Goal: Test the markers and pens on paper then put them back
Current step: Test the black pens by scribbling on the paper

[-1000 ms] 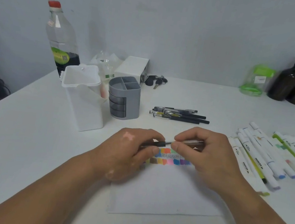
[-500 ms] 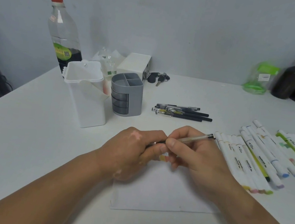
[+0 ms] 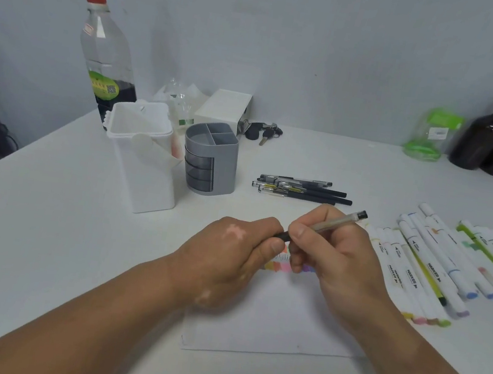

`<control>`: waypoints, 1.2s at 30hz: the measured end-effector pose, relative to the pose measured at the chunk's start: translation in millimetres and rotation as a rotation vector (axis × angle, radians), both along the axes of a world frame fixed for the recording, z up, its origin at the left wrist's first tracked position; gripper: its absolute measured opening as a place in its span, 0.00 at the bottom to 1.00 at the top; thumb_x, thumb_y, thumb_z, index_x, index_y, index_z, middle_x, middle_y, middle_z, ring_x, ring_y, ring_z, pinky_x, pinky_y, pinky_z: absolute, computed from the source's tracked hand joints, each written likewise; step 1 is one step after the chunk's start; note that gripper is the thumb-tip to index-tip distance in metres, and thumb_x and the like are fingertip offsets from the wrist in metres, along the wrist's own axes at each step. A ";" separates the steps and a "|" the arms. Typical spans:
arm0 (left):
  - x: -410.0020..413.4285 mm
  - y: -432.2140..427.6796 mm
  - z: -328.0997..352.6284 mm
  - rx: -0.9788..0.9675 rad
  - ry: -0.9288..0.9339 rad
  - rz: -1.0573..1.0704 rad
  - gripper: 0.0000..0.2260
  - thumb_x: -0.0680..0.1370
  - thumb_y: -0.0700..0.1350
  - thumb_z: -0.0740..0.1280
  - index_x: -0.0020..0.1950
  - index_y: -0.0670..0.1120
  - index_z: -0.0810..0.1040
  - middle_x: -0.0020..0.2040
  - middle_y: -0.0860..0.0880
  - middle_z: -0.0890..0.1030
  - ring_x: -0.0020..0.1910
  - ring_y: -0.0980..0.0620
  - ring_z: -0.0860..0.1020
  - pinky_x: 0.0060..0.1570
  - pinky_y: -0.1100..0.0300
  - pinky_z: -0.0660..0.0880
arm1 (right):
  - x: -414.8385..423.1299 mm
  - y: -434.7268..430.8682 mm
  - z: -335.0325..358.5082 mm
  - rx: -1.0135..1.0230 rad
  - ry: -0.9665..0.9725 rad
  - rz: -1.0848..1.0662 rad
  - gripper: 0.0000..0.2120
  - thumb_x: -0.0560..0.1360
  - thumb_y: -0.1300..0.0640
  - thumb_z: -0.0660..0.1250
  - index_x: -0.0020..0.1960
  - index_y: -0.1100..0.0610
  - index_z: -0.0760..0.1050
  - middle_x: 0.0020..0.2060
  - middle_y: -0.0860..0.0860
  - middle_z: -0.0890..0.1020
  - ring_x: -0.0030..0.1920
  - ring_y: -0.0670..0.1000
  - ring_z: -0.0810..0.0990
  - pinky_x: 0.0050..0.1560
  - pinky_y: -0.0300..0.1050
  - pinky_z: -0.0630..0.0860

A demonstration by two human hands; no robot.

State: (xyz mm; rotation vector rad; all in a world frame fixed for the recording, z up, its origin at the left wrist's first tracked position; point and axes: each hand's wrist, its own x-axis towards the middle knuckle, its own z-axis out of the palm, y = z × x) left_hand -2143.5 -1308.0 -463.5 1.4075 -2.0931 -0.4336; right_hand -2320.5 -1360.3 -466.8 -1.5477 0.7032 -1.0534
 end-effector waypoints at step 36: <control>38.7 -5.2 -6.6 0.240 -0.236 0.065 0.27 0.65 0.67 0.76 0.62 0.63 0.78 0.44 0.58 0.74 0.44 0.62 0.72 0.38 0.71 0.64 | 11.8 13.1 -18.0 -0.002 0.480 -0.064 0.03 0.66 0.56 0.68 0.37 0.52 0.80 0.25 0.52 0.80 0.23 0.49 0.77 0.25 0.40 0.75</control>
